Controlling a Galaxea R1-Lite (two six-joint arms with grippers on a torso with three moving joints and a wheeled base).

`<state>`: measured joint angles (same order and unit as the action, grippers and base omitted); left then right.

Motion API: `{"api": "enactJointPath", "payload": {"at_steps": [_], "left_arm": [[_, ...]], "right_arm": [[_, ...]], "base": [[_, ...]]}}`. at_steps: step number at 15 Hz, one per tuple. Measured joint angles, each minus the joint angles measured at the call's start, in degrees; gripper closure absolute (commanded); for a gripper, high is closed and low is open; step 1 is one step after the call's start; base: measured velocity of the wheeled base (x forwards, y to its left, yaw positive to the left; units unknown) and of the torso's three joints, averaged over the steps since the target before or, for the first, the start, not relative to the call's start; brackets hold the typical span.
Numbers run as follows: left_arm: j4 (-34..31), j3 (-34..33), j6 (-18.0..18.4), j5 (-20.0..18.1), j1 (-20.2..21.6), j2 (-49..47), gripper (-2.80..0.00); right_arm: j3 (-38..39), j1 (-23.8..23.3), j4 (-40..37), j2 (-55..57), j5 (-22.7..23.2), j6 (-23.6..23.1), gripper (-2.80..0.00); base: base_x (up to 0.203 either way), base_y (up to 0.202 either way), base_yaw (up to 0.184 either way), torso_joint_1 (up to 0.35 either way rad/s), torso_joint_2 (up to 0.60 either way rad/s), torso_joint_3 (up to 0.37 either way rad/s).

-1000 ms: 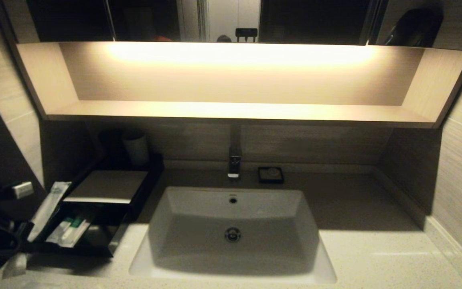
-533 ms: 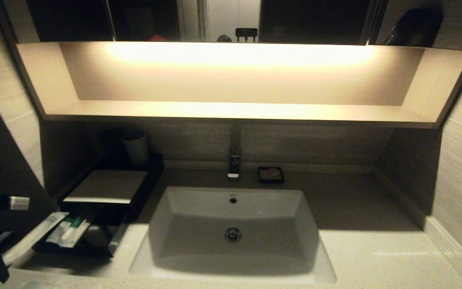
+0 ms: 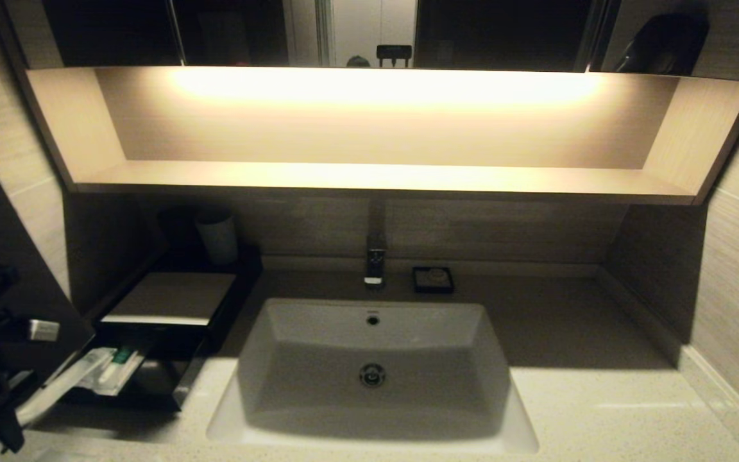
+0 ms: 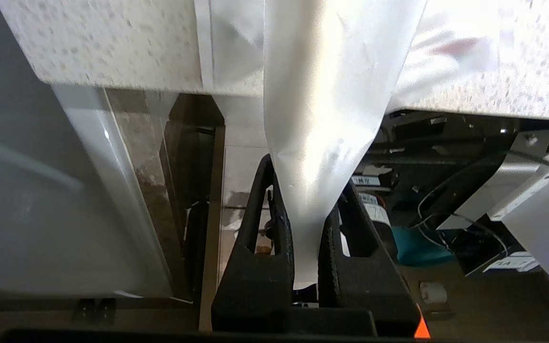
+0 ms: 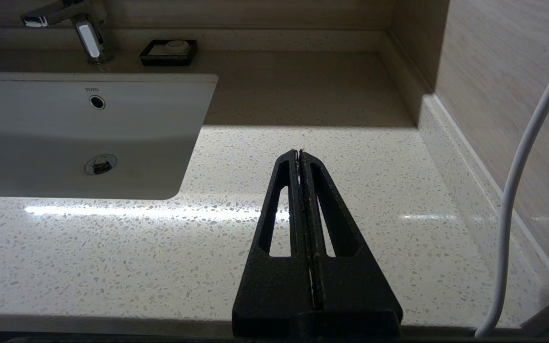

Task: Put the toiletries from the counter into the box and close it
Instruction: Place the bathroom toiletry into the drawer

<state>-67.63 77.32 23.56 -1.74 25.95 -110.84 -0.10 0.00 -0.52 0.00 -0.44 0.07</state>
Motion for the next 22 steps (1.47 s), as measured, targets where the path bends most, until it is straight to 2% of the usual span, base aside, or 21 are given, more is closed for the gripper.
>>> {"api": "enactJointPath", "payload": {"at_steps": [4,10,22], "left_arm": [[-0.2,3.3,-0.3,-0.2,-0.1,-3.1,0.0],[-4.5,10.4,-0.3,-0.6,-0.4,-8.3,0.0],[-4.7,15.6,-0.7,-0.8,-1.9,-13.5,0.0]], "right_arm": [[0.0,0.0,0.0,0.0,0.0,0.0,0.0],[0.0,0.0,0.0,0.0,0.0,0.0,0.0],[0.0,0.0,0.0,0.0,0.0,0.0,0.0]], "base": [[0.0,0.0,0.0,0.0,0.0,0.0],[0.0,0.0,0.0,0.0,0.0,0.0],[0.0,0.0,0.0,0.0,0.0,0.0]]}}
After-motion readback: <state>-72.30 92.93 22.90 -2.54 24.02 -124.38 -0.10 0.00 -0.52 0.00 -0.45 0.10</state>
